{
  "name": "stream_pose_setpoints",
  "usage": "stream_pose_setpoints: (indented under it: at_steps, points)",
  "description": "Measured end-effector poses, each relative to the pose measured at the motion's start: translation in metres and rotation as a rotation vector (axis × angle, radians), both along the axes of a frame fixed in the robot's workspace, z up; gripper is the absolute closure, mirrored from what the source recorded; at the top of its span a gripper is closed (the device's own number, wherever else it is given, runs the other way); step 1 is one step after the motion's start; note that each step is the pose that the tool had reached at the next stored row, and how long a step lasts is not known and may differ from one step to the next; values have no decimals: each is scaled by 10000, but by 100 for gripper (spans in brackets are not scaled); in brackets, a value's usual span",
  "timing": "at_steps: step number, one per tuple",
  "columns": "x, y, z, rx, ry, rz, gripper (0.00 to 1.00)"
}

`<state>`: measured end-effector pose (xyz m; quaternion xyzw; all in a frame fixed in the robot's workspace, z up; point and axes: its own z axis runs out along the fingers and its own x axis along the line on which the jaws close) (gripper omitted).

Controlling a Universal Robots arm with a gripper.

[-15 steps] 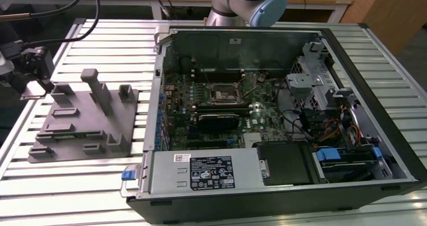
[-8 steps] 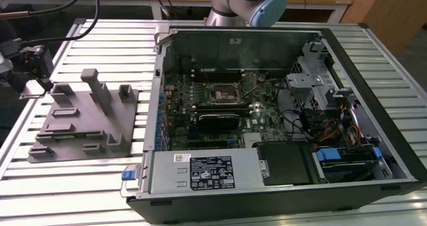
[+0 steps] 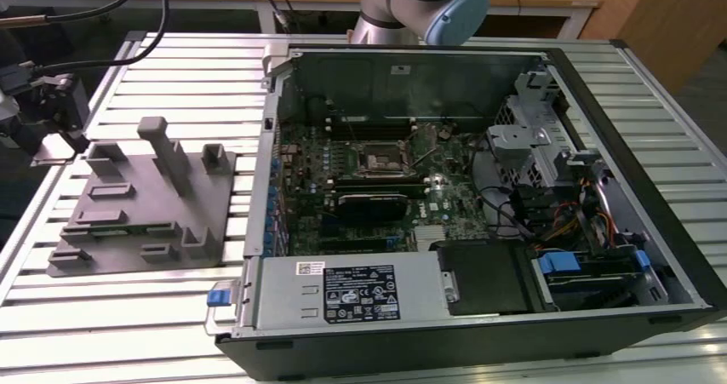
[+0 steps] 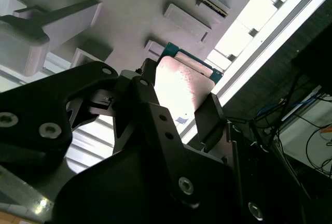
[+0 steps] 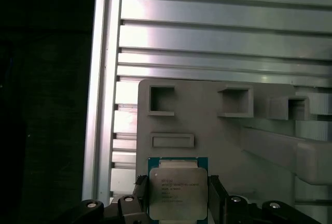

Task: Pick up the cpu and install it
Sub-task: 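Pick up the cpu and move it towards the insertion slot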

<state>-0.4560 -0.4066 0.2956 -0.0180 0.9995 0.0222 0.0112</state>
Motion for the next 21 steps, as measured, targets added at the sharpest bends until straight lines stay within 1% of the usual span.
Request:
stream_pose_setpoints:
  at_steps: [21]
  points:
    - [0,0,88,-1,1,0,46]
